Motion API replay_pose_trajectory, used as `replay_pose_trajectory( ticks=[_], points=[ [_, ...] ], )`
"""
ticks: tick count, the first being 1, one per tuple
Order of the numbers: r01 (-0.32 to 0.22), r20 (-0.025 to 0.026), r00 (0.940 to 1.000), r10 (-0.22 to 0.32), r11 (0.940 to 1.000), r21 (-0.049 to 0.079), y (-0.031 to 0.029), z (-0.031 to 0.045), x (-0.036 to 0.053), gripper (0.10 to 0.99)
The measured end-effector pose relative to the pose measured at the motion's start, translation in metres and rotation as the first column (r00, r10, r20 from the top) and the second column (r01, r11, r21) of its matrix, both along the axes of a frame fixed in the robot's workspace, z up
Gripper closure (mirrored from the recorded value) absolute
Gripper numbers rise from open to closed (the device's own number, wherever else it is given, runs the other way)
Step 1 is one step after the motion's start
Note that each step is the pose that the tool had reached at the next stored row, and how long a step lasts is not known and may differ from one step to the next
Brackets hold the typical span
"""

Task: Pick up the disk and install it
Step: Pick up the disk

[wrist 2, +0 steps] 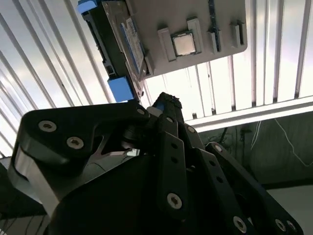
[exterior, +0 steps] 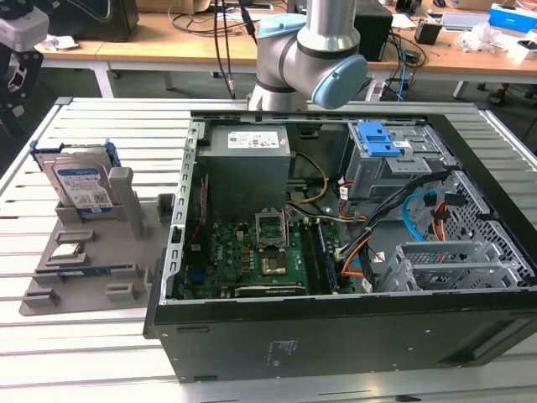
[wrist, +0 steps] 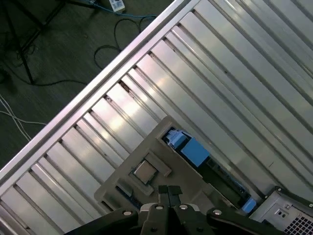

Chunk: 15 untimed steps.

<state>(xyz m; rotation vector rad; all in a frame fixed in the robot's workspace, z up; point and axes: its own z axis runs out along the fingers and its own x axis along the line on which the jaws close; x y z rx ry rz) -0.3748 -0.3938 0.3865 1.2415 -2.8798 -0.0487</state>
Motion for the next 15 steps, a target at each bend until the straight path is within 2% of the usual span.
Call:
replay_pose_trajectory(
  ticks=[4, 7, 8, 10, 11, 12, 15],
  points=[
    [-0.075, 0.0, 0.9972, 0.075, 0.9972, 0.0, 0.0, 0.0, 0.0, 0.98],
    [-0.135, 0.0, 0.9908, 0.135, 0.9908, 0.0, 0.0, 0.0, 0.0, 0.98],
    [-0.16, 0.0, 0.987, 0.16, 0.987, 0.0, 0.0, 0.0, 0.0, 0.98],
    [-0.212, 0.0, 0.9772, 0.212, 0.9772, 0.0, 0.0, 0.0, 0.0, 0.98],
    [-0.259, -0.0001, 0.966, 0.259, 0.966, 0.0, 0.0, 0.0, 0.0, 0.98],
    [-0.286, 0.0, 0.9583, 0.286, 0.9583, 0.0, 0.0, 0.0, 0.0, 0.98],
    [-0.344, 0.0, 0.939, 0.344, 0.939, 0.0, 0.0, 0.0, 0.0, 0.98]
  ],
)
